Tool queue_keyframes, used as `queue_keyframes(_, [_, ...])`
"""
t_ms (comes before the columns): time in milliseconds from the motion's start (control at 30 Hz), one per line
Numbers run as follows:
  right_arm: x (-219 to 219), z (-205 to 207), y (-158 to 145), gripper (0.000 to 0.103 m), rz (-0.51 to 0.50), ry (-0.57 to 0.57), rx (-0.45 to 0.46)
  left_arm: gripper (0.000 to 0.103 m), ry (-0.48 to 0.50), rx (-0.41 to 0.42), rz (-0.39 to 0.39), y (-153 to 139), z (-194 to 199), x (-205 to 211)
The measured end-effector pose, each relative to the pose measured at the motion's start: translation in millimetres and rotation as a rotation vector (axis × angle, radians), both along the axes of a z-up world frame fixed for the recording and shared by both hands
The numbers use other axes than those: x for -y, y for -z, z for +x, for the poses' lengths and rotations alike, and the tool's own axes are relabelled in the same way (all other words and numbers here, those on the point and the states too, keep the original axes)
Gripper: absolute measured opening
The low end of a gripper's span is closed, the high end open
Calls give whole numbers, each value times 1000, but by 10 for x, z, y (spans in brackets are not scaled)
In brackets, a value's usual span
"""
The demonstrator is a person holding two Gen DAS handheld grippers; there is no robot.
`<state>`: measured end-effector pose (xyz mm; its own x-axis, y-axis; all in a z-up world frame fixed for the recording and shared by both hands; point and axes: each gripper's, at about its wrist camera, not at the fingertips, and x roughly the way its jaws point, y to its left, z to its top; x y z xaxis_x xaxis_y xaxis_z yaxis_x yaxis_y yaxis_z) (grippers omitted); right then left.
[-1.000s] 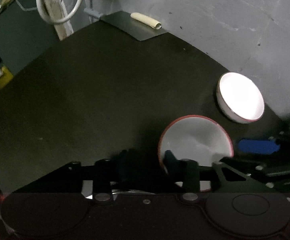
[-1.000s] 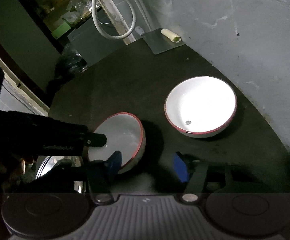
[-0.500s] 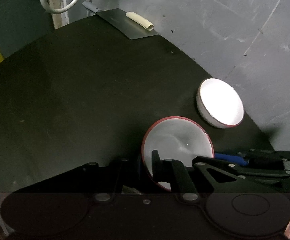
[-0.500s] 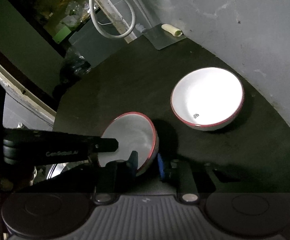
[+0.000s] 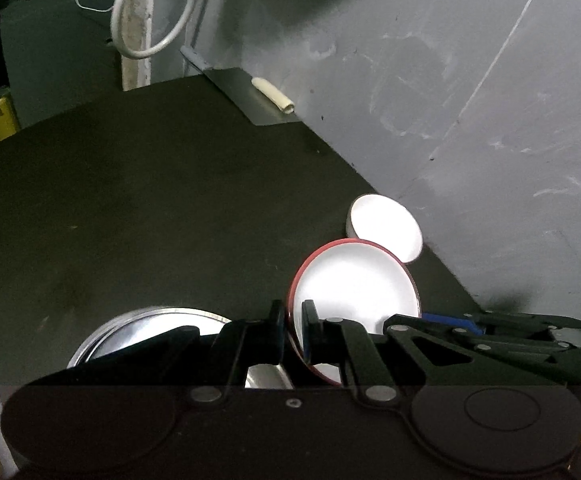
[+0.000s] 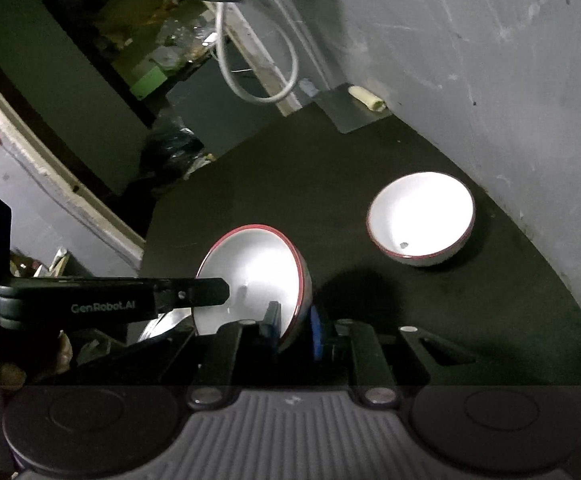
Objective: Organize plates and bowls
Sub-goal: 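Lift the white bowl with both tools and carry it over the mixing bowl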
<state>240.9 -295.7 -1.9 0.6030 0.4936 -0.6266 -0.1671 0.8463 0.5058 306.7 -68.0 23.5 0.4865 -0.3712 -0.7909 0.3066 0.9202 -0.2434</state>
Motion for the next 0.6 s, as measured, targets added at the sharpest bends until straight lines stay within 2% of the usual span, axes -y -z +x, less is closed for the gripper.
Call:
queue_keyframes(300, [-194, -360, -265, 17, -32, -102, 29, 7, -45, 6, -88, -139, -519, -347])
queue_keyframes(467, [-334, -564, -333, 17, -64, -186, 26, 6, -83, -24, -148, -91, -824, -564])
queue_keyframes(600, [-465, -711, -350, 17, -90, -258, 10, 6, -115, -50, -166, -44, -1055, -681])
